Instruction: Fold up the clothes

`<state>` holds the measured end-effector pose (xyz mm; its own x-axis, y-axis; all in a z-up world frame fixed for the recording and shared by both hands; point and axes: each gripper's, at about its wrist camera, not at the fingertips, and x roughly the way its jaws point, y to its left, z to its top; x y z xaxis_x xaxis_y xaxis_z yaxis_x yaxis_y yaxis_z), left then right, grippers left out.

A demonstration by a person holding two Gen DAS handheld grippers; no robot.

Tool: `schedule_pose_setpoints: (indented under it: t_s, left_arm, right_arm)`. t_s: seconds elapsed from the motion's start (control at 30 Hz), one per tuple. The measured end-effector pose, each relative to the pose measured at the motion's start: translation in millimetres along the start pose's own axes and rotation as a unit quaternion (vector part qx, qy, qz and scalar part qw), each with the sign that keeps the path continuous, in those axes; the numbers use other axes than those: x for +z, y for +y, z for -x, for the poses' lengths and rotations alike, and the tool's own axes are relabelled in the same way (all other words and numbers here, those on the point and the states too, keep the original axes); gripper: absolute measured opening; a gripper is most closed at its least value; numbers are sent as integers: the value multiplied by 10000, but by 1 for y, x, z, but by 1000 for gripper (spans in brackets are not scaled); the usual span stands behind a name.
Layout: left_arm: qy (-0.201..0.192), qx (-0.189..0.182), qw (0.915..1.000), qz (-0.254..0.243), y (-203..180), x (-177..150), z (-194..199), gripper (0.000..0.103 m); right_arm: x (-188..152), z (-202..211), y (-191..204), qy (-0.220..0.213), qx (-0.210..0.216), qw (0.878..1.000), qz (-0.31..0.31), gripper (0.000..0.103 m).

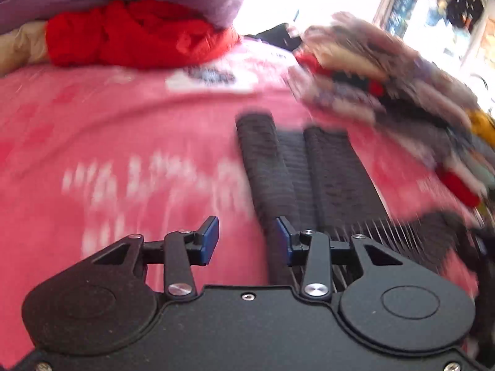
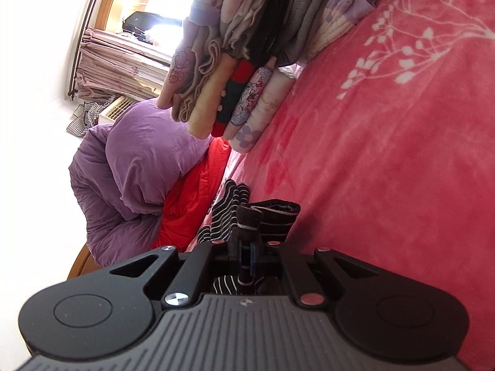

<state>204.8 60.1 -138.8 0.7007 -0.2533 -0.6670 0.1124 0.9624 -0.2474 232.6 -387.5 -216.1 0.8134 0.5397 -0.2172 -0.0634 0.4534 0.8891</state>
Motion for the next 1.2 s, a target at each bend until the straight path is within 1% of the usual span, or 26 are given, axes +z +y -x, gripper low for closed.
schedule_pose_setpoints:
  t_s: [0.07, 0.1, 0.17, 0.2, 0.27, 0.3, 0.33, 0.37, 0.4, 0.43, 0.5, 0.53, 0.67, 0.7, 0.73, 0.8, 0.83, 0.87, 0.9, 0.97, 1.03, 1.07, 1.1, 1.13, 1.2]
  left_arm:
    - [107, 131, 9979, -621, -21, -26, 21, 44]
    - [166, 235, 9943, -1022, -33, -38, 27, 49]
    - [293, 377, 9826, -1795, -54, -61, 32, 50]
    - [401, 472, 9767, -2057, -61, -72, 30, 50]
    - [346, 772, 9696, -2298, -69, -86, 24, 50]
    - [308, 924, 9657, -2409, -72, -93, 20, 37]
    - [247, 1100, 9577, -2649, -79, -99, 19, 18]
    - [182, 1278, 9481, -2907, -85, -105, 17, 17]
    - [145, 1402, 9366, -3208, -92, -111, 17, 15]
    - [170, 1418, 9276, -3453, -99, -118, 16, 14]
    - [226, 1471, 9123, -3816, -107, -129, 12, 13]
    - [239, 1529, 9064, -3931, -109, -133, 9, 13]
    - [340, 1601, 8989, -4064, -109, -133, 3, 12]
    - [344, 1599, 9018, -4000, -108, -131, 3, 12]
    - [334, 1506, 9089, -3874, -105, -126, 9, 12]
    - [310, 1293, 9234, -3601, -100, -116, 21, 13]
    - [297, 1186, 9301, -3463, -97, -110, 27, 13]
    - [285, 1078, 9365, -3324, -94, -105, 33, 14]
    - [273, 970, 9426, -3184, -91, -99, 39, 19]
    - [247, 753, 9537, -2900, -86, -89, 52, 19]
    - [-47, 736, 9702, -2308, -68, -68, 66, 19]
    - [-212, 779, 9759, -2027, -60, -59, 70, 19]
    - [-329, 818, 9798, -1794, -53, -52, 69, 19]
    - [-420, 832, 9818, -1652, -51, -49, 68, 18]
    - [-446, 759, 9846, -1508, -51, -51, 53, 13]
  right_arm:
    - [1, -1, 3, -5, 24, 10000, 29, 7]
    - [2, -2, 4, -7, 29, 10000, 52, 7]
    - [3, -4, 8, -2, 45, 9999, 114, 7]
    - [3, -6, 9, 2, 43, 9999, 149, 7]
    - [3, -9, 13, 10, 31, 9998, 208, 7]
    - [4, -11, 14, 12, 27, 9997, 237, 7]
    - [5, -13, 16, 13, 39, 9996, 278, 7]
    - [6, -14, 18, 13, 50, 9995, 320, 7]
    - [8, -16, 20, -3, 103, 9994, 343, 7]
    - [10, -15, 23, -48, 195, 9992, 344, 7]
    - [17, -12, 30, -215, 399, 9984, 334, 7]
    - [20, -10, 34, -300, 439, 9980, 347, 7]
    - [24, -12, 30, -282, 98, 9987, 404, 7]
    - [23, -14, 27, -242, 28, 9990, 379, 7]
    - [21, -16, 24, -157, -56, 9991, 403, 7]
    - [17, -24, 20, 232, -113, 9987, 432, 7]
    - [13, -27, 18, 364, -218, 9981, 451, 7]
    - [9, -29, 17, 439, -341, 9971, 519, 7]
    - [6, -30, 17, 510, -415, 9961, 582, 7]
    - [3, -31, 15, 540, -435, 9959, 581, 7]
    - [3, -29, 14, 536, -407, 9962, 559, 7]
    - [3, -28, 15, 512, -406, 9961, 587, 7]
    - [4, -27, 15, 488, -401, 9962, 592, 7]
    - [4, -26, 15, 457, -378, 9966, 575, 7]
    - [5, -25, 15, 401, -351, 9970, 553, 7]
